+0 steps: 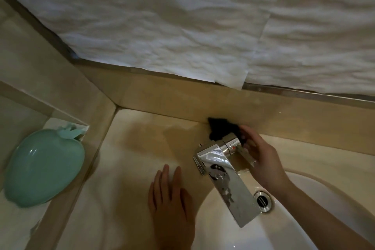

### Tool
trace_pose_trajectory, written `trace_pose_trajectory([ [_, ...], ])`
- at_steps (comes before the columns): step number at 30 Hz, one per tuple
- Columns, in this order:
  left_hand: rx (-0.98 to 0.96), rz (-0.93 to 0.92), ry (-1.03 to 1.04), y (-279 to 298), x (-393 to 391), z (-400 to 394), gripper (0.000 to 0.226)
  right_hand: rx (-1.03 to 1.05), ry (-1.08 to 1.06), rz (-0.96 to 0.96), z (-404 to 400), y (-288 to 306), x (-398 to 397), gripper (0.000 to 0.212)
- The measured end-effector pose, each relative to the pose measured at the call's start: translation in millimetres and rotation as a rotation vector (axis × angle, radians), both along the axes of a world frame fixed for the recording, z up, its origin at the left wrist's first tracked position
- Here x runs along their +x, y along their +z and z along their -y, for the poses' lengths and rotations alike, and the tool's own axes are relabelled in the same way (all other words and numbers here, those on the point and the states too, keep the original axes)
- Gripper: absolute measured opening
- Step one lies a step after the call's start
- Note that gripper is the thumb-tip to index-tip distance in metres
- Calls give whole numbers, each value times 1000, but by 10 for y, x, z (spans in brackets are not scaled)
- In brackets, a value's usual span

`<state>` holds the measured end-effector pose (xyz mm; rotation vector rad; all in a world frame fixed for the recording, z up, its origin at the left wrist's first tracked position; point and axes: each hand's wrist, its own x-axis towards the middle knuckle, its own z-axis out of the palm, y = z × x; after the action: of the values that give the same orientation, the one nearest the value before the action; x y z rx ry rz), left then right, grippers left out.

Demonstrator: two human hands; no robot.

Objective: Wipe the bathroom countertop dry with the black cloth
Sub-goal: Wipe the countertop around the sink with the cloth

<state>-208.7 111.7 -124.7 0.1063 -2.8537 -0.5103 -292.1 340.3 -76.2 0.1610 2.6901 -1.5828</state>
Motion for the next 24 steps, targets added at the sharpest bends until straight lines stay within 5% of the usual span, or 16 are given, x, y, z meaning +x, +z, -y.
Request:
trace_pose_trajectory([
  [3,-4,27,9,-19,17,11,49,-124,-17,-18,-57,38,23,48],
  [6,17,53,-15,-5,9,25,48,342,-185,-107,-404,-50,216,27],
  [8,82,47,-5,22,33,24,45,627,-80,-63,-629,-170,422,57],
  [11,377,-35,-60,273,-279,27,31,775,107,-53,-833,-312,592,68],
  [14,542,118,-434,604,-966,39,46,802,173,17,-894,-373,588,71],
  [17,210,308,-758,709,-1672,-60,65,806,153,42,-899,-434,587,71],
  [20,-216,110,-993,561,-1889,-88,73,818,146,35,-911,-453,592,72],
  [24,-197,165,-1056,446,-1875,-48,59,847,143,50,-891,-439,596,73],
])
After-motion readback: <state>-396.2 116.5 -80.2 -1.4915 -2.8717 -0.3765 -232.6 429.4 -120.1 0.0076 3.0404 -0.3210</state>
